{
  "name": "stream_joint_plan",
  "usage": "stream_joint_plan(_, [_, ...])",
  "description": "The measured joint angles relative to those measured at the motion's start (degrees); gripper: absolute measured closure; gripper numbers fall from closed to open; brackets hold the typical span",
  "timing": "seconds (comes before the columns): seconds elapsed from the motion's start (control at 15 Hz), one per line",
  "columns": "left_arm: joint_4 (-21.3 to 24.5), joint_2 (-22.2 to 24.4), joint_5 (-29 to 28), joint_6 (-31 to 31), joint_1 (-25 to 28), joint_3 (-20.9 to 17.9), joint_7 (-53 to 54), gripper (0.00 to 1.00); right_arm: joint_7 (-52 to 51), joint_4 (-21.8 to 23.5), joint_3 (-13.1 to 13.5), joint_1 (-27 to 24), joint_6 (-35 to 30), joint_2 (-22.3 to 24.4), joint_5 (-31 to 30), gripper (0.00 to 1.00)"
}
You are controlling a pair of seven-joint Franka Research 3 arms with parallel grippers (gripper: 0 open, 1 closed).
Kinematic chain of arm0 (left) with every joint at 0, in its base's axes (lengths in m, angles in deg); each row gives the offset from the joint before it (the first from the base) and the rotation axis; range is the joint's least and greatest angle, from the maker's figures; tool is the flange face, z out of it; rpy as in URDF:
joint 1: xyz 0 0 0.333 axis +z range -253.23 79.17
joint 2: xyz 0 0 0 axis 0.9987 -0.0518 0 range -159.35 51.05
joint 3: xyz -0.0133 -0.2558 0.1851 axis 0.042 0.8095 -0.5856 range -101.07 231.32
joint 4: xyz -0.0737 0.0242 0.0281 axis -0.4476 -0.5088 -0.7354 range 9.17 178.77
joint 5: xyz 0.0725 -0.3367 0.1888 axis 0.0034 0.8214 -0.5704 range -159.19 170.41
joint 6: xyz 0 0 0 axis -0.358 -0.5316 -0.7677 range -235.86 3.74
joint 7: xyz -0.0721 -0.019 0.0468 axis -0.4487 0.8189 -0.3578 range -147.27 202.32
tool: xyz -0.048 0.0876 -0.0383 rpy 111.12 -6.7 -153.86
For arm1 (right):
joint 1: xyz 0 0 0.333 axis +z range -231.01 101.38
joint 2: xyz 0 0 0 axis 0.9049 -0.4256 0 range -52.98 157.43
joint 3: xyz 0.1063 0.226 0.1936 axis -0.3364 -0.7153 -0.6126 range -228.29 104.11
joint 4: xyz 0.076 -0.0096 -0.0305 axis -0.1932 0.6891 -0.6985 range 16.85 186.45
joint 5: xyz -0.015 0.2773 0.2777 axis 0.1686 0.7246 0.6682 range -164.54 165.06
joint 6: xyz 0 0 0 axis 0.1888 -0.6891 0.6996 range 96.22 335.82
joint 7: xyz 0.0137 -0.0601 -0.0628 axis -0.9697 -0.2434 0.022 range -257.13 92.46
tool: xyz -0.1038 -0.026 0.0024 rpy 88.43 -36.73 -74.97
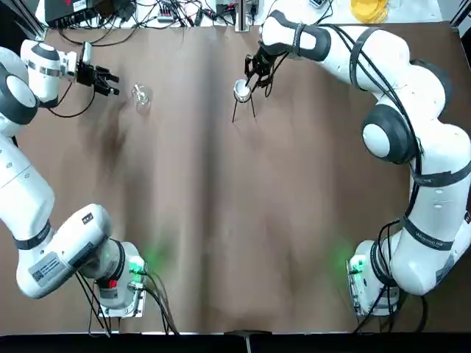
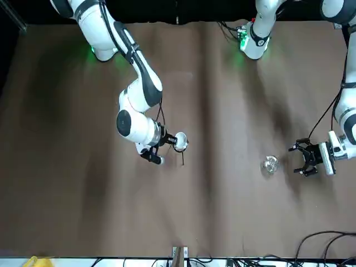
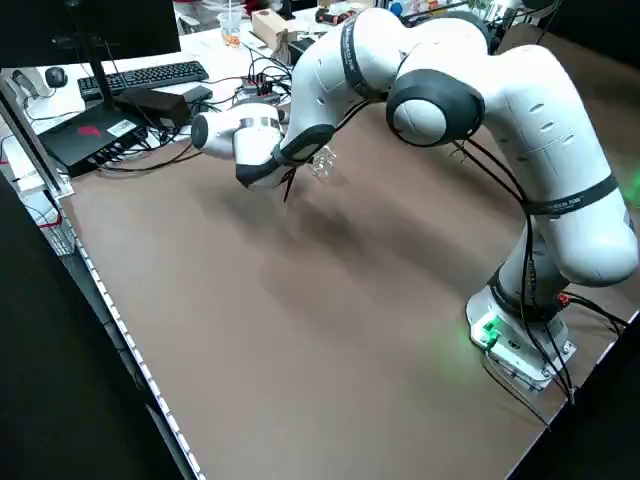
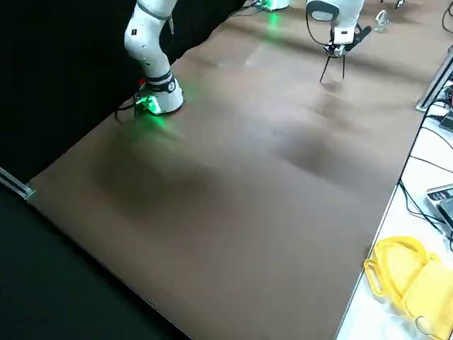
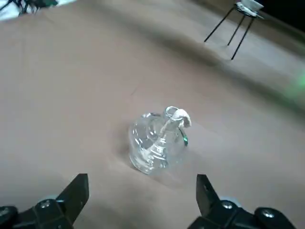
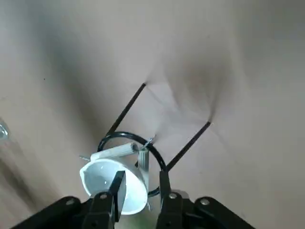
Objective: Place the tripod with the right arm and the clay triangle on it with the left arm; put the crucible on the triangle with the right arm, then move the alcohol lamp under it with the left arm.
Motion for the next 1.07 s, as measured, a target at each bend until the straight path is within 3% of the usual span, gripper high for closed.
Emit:
stream_joint_plan(0.4, [-1.4, -4.6, 7.1, 0.3, 0.4, -0.1, 15.1, 0.00, -0.1, -0.6, 0.3, -1.3, -1.7, 2.1, -2.3, 0.63])
stream_joint_plan(1.07, [-2.0, -9.8, 15.1, 4.3, 0.3, 0.3, 27.8, 0.00, -17.7, -1.0, 0.8, -18.3, -25.2, 13.7, -14.1, 0.62])
